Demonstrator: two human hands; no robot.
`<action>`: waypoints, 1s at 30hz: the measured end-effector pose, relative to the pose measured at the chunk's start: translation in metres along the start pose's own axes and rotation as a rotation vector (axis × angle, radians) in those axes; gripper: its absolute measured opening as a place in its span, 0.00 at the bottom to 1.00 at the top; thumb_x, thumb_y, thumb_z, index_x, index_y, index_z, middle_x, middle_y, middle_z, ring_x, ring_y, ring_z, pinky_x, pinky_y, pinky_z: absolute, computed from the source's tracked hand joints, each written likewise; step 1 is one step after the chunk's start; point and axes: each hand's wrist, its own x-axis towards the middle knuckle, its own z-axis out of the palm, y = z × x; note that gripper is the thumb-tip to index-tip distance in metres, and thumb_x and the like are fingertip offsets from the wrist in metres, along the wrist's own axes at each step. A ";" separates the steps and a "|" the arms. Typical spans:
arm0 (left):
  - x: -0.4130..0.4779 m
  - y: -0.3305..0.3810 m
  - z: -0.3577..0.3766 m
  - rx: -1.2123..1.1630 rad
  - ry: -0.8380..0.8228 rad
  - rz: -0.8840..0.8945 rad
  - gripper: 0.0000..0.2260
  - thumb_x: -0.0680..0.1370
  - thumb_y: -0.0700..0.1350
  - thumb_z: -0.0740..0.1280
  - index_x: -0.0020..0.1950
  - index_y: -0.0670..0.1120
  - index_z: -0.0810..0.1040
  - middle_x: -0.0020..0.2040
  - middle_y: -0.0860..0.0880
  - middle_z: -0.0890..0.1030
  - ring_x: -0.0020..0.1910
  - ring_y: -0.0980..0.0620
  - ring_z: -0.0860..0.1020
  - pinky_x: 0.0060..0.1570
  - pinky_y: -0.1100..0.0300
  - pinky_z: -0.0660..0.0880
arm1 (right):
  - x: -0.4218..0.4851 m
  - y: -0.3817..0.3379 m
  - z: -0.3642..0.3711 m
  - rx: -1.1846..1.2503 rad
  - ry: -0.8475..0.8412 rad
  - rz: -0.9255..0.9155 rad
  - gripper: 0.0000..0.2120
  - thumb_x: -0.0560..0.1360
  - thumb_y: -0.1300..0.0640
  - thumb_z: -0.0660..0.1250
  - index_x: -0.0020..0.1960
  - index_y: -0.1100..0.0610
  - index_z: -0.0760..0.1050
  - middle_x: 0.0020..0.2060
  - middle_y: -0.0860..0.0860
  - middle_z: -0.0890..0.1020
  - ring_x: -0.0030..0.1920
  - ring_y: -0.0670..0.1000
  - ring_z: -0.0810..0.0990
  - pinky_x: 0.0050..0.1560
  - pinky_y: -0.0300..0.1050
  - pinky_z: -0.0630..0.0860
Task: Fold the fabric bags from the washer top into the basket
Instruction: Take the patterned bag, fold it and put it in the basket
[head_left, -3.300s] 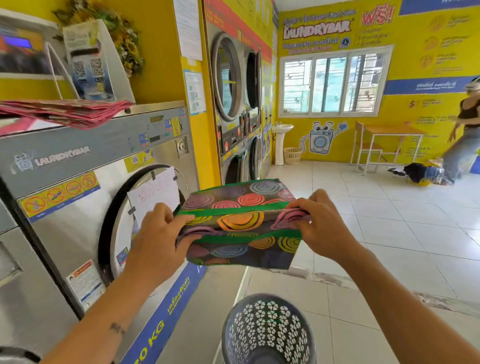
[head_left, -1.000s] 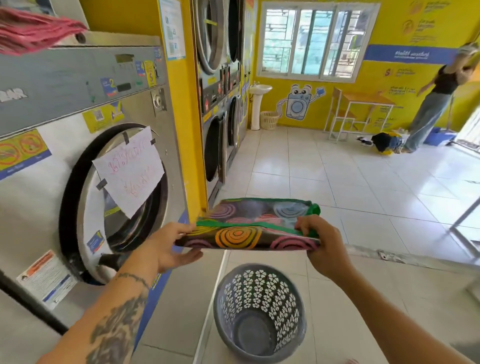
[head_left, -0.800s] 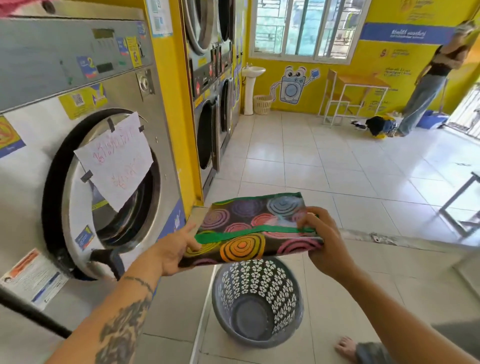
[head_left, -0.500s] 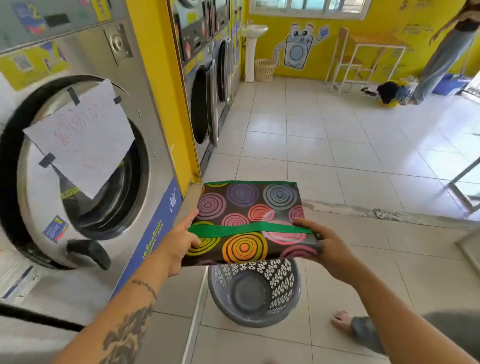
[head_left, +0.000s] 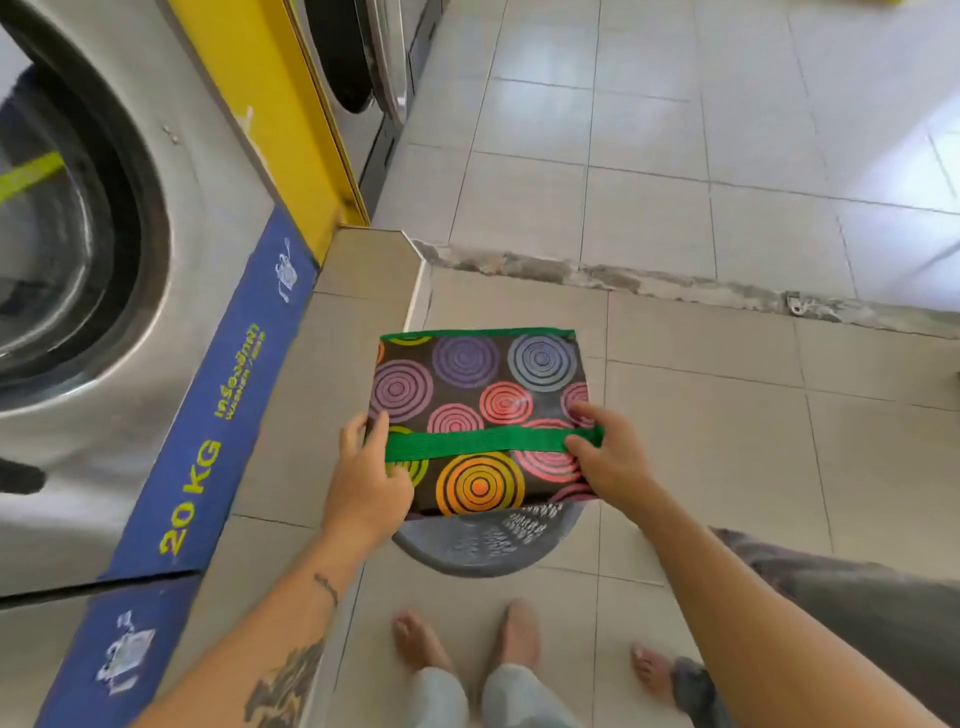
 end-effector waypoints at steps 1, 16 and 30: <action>0.006 -0.007 0.011 0.037 -0.001 0.003 0.30 0.76 0.36 0.61 0.78 0.42 0.59 0.75 0.42 0.58 0.73 0.42 0.63 0.71 0.51 0.62 | 0.004 0.003 0.005 -0.017 -0.001 0.006 0.24 0.73 0.65 0.69 0.69 0.59 0.74 0.63 0.55 0.79 0.63 0.57 0.78 0.67 0.57 0.73; 0.064 -0.090 0.120 0.326 -0.256 -0.190 0.27 0.79 0.50 0.56 0.78 0.49 0.57 0.77 0.46 0.57 0.68 0.40 0.69 0.63 0.48 0.68 | 0.069 0.090 0.074 -0.366 -0.298 0.232 0.18 0.74 0.66 0.64 0.63 0.58 0.78 0.57 0.58 0.83 0.53 0.58 0.80 0.56 0.49 0.77; 0.171 -0.156 0.248 0.530 -0.569 -0.351 0.34 0.75 0.47 0.61 0.78 0.45 0.51 0.76 0.36 0.46 0.70 0.30 0.61 0.66 0.44 0.64 | 0.191 0.196 0.177 -0.678 -0.464 0.292 0.12 0.69 0.55 0.62 0.50 0.56 0.77 0.48 0.57 0.81 0.43 0.55 0.78 0.43 0.46 0.76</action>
